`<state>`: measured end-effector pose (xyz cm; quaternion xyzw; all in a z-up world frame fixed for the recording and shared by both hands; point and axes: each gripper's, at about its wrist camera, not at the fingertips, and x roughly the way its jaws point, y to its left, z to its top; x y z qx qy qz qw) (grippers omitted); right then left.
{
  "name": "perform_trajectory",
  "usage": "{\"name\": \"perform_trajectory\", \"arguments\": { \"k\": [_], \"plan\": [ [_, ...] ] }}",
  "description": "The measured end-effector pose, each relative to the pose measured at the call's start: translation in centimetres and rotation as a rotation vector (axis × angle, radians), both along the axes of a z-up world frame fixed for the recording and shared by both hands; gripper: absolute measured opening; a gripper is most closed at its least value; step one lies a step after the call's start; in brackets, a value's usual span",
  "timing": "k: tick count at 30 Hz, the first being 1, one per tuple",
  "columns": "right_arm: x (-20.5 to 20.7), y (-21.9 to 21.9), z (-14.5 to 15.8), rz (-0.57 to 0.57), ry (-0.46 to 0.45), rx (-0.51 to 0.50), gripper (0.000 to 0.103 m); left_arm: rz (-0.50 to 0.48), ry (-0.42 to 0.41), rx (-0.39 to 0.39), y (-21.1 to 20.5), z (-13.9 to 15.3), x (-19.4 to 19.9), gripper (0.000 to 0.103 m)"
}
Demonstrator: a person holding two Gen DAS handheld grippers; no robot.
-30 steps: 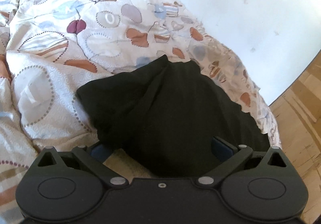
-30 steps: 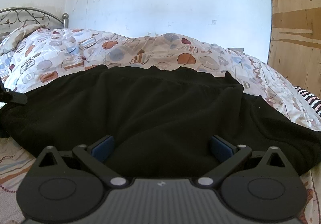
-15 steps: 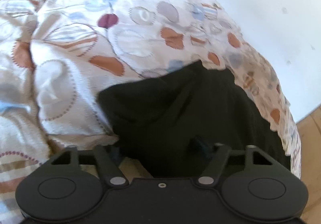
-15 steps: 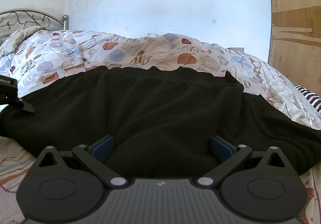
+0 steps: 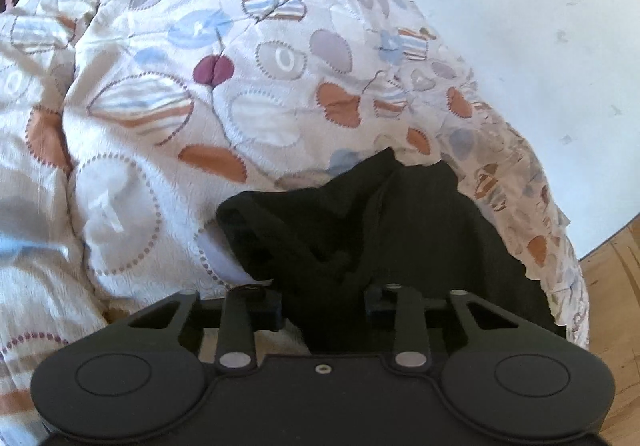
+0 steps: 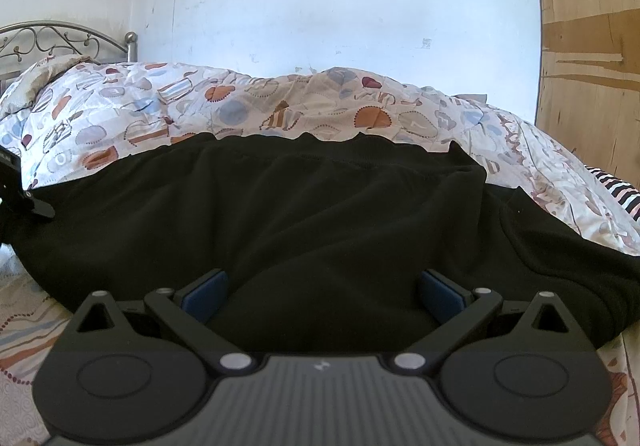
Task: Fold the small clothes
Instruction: 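Close the left gripper on the black shirt bundle and lift it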
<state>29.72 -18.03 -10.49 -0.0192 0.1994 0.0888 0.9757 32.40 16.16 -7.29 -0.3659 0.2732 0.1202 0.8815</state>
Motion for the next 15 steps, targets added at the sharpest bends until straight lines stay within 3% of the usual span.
{"name": "perform_trajectory", "arguments": {
  "k": [6, 12, 15],
  "plan": [
    [0.0, 0.0, 0.0, 0.000, 0.000, 0.000, 0.103, -0.014, 0.014, 0.018, -0.1, 0.3, 0.3, 0.032],
    [0.0, 0.0, 0.0, 0.000, 0.000, 0.001, 0.103, -0.015, 0.033, -0.003, 0.1, -0.1, 1.0, 0.038],
    [0.0, -0.1, 0.0, 0.002, 0.004, 0.008, 0.103, -0.019, 0.037, 0.027, -0.1, 0.3, 1.1, 0.031]
  ]
}}
